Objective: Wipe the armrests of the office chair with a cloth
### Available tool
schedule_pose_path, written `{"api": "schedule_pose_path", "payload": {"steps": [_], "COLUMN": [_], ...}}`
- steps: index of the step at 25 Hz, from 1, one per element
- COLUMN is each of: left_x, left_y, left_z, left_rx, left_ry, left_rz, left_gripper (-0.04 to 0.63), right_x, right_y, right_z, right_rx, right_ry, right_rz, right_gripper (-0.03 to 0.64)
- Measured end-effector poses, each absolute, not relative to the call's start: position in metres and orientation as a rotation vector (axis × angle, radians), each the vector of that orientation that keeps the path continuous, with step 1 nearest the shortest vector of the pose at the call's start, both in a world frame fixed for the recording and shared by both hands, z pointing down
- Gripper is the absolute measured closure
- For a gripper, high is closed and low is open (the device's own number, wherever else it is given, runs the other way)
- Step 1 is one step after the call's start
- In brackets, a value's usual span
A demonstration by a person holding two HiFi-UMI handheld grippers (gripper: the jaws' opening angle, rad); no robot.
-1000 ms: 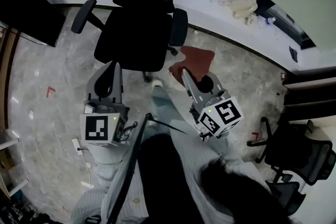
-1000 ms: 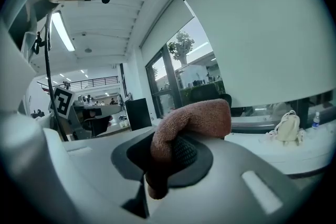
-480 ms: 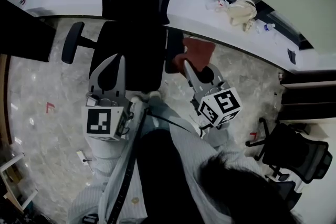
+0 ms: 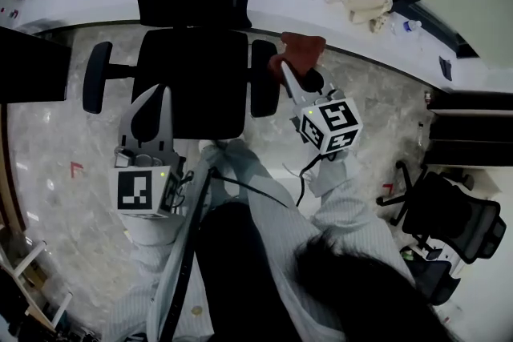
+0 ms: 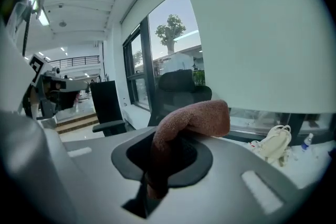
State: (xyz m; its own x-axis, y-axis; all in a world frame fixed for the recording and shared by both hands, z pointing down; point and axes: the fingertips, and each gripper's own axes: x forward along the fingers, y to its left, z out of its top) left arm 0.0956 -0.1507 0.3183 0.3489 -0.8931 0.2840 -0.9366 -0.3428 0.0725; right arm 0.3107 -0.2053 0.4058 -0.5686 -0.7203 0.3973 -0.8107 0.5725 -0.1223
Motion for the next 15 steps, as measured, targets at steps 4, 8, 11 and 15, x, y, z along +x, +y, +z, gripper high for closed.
{"api": "schedule_pose_path", "payload": {"steps": [4, 8, 11, 15], "left_x": [0.073, 0.048, 0.034, 0.030], "left_y": [-0.148, -0.139, -0.133, -0.133], "left_z": [0.329, 0.350, 0.365, 0.370], "left_rx": [2.335, 2.241, 2.190, 2.185], "left_ry": [-1.710, -1.762, -1.773, -1.768], "left_rz": [0.324, 0.360, 0.381, 0.378], "left_gripper": [0.592, 0.592, 0.592, 0.592], "right_x": [0.314, 0.315, 0.309, 0.294], "right_y": [-0.255, -0.292, -0.304, -0.270], "right_z": [0.459, 0.531, 0.581, 0.639], "right_rx": [1.182, 1.029, 0.890, 0.640], "right_ry": [-2.386, -2.144, -1.964, -1.862], "right_rz": [0.324, 0.140, 0.026, 0.100], "right_gripper": [0.578, 0.578, 0.578, 0.580]}}
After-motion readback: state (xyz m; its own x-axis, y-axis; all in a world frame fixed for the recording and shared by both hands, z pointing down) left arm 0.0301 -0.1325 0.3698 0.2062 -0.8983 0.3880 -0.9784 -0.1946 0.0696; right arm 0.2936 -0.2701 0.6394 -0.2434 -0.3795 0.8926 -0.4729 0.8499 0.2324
